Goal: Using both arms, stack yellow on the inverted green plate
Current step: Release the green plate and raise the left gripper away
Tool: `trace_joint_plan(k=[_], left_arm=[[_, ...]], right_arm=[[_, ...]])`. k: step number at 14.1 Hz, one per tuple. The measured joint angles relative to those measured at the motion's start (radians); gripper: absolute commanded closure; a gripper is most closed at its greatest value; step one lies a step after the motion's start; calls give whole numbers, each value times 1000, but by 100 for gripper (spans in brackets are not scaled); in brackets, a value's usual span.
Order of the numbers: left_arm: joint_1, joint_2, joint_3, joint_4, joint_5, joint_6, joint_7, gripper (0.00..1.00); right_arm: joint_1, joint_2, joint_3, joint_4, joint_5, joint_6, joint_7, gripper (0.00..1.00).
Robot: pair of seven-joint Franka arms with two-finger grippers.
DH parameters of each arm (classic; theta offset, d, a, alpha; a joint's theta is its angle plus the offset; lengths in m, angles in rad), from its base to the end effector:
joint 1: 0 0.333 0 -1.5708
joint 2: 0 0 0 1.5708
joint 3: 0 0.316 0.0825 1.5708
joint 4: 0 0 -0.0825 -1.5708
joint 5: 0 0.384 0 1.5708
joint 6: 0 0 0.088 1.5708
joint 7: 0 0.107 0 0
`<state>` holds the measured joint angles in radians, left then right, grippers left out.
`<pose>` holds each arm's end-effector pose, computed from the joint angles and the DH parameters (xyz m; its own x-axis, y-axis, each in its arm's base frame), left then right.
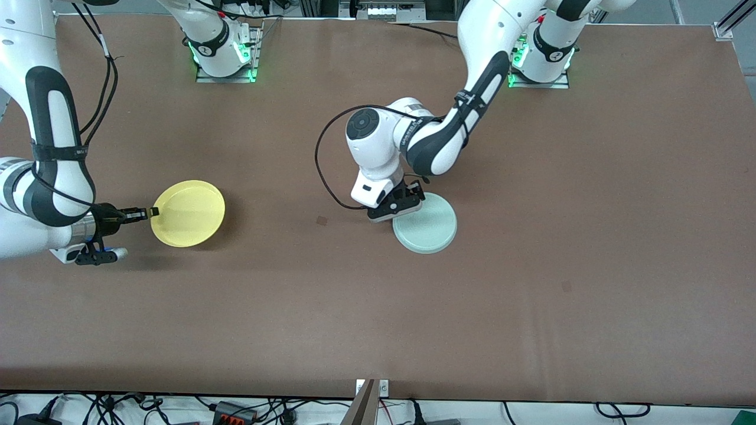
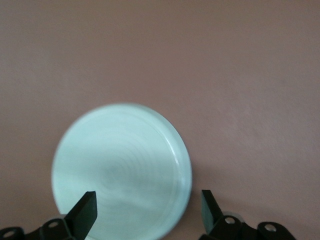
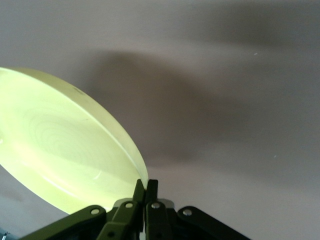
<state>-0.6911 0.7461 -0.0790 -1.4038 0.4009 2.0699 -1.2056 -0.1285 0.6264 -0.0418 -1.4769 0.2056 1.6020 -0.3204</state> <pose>0.5406 -0.4806 0.2578 0.9502 0.2175 0.2232 0.2617 -0.9458 -0.1924 0.6464 -0.0856 0.2823 0.9007 0.1487 -0.4082 0.0238 -0.9550 -0.2955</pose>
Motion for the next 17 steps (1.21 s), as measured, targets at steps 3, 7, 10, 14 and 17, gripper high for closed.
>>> trace_joint_plan(k=[3,7,10,14,17], left_arm=[[98,-79,1,4,-15,-73,192,8],[225,-158,1,3,-97,-164,507,7],[329,-198,0,3,-120,-221,730,7],[428,-276,-1,3,-171,-275,909,6],[486,-359,-1,3,-248,-314,992,4]], right_arm=[[11,-16,3,-1,44,-46,0,100],[66,2,5,-6,191,-49,91,100],[170,16,9,-6,273,-25,235,100],[296,37,11,-7,379,61,380,100],[388,63,13,-7,438,171,504,100]])
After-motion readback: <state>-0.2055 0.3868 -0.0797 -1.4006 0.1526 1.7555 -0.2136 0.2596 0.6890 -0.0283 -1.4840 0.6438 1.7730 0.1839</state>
